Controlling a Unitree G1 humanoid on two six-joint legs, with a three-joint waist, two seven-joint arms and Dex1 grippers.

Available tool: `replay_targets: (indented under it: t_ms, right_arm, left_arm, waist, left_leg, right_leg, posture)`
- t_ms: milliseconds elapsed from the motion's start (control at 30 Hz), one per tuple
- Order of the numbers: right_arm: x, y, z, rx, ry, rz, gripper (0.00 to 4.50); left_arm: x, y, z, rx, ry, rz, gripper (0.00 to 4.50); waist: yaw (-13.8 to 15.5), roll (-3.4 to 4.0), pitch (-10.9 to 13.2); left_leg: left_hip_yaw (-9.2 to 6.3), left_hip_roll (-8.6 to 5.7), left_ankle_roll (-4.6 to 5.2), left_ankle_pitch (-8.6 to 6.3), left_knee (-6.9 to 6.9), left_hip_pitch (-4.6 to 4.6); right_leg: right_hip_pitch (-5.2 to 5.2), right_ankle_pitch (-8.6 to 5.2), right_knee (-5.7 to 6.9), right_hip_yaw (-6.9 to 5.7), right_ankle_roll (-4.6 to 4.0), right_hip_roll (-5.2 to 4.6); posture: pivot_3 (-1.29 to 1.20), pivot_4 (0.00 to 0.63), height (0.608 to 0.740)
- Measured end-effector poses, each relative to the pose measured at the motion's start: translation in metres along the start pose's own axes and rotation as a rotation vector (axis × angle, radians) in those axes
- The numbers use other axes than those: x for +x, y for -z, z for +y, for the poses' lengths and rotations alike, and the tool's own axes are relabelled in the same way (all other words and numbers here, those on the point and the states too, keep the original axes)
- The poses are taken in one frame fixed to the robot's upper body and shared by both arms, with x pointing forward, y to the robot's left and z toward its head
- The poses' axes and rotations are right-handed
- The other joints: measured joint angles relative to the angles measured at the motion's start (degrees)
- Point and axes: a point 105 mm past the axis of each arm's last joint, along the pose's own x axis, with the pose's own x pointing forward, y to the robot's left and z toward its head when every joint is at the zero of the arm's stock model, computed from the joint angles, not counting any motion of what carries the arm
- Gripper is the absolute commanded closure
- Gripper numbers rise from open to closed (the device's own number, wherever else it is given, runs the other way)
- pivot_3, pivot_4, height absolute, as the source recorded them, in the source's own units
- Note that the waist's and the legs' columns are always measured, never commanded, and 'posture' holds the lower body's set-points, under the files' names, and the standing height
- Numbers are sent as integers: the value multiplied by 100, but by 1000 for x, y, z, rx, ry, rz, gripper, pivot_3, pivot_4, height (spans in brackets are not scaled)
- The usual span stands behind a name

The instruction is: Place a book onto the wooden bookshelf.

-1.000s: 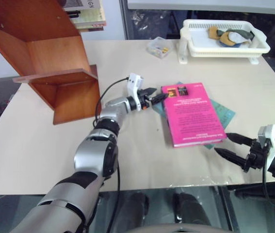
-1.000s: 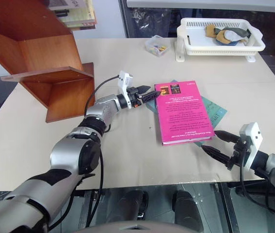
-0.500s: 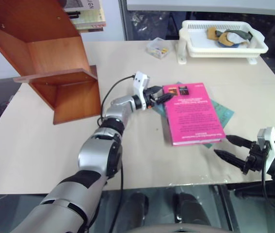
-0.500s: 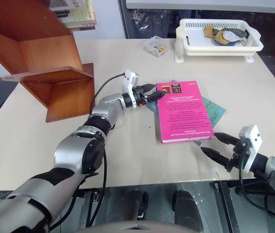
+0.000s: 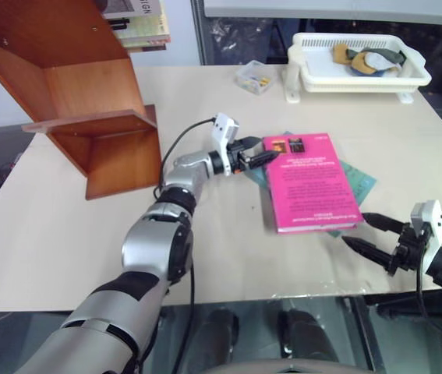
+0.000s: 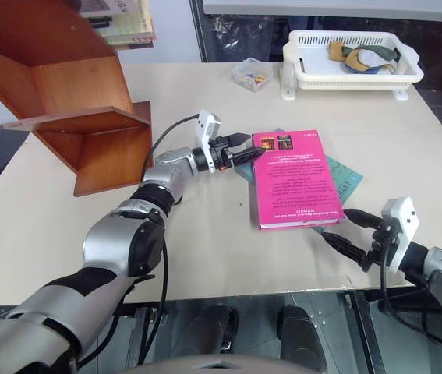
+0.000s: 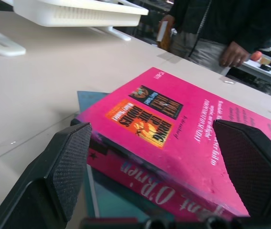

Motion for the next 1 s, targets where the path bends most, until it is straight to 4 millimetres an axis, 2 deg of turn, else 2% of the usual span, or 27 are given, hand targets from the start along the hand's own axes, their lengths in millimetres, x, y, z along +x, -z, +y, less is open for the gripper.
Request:
replay_targets:
  t_ms: [267, 367, 500, 700, 833, 1000]
  right_arm:
    - [1, 4, -9, -11, 48, 11, 5]
    - [2, 2, -17, -45, 87, 2, 5]
    - [2, 3, -25, -59, 125, 5, 5]
    - [0, 6, -40, -77, 203, 19, 5]
    - [2, 1, -46, -101, 226, 5, 5]
    - [-3, 8, -39, -69, 172, 44, 5]
  left_arm:
    - [-10, 9, -4, 23, 58, 20, 37]
    - [-24, 12, -18, 82, 160, 39, 37]
    - [-41, 20, -30, 97, 204, 68, 37]
    - [-74, 28, -54, 95, 218, 124, 37]
    - [-82, 27, -61, 92, 195, 127, 37]
    - [-91, 23, -65, 153, 126, 130, 37]
  waist:
    - [-7, 1, 0]
    - [-52, 3, -1]
    - [-114, 4, -1]
    - [-127, 9, -3]
    - [-108, 11, -4]
    - [-98, 11, -4]
  left_leg:
    - [1, 1, 0, 0, 0, 0]
    - [2, 4, 0, 0, -1, 0]
    - [3, 7, 0, 0, -1, 1]
    - [7, 14, -1, 0, -2, 5]
    - [7, 13, -1, 0, -2, 5]
    - [9, 13, -1, -1, -4, 4]
  right_leg:
    - [0, 0, 1, 1, 0, 0]
    - [-1, 0, 0, 6, -1, 0]
    - [-3, 0, 3, 11, -1, -1]
    - [-4, 1, 5, 18, -3, -3]
    - [-4, 1, 5, 17, -3, -5]
    - [-4, 0, 0, 21, -4, -13]
  posture:
    - [0, 150, 740]
    - [0, 150, 740]
    - [0, 150, 740]
    - [0, 150, 740]
    - [0, 150, 740]
    - [0, 150, 740]
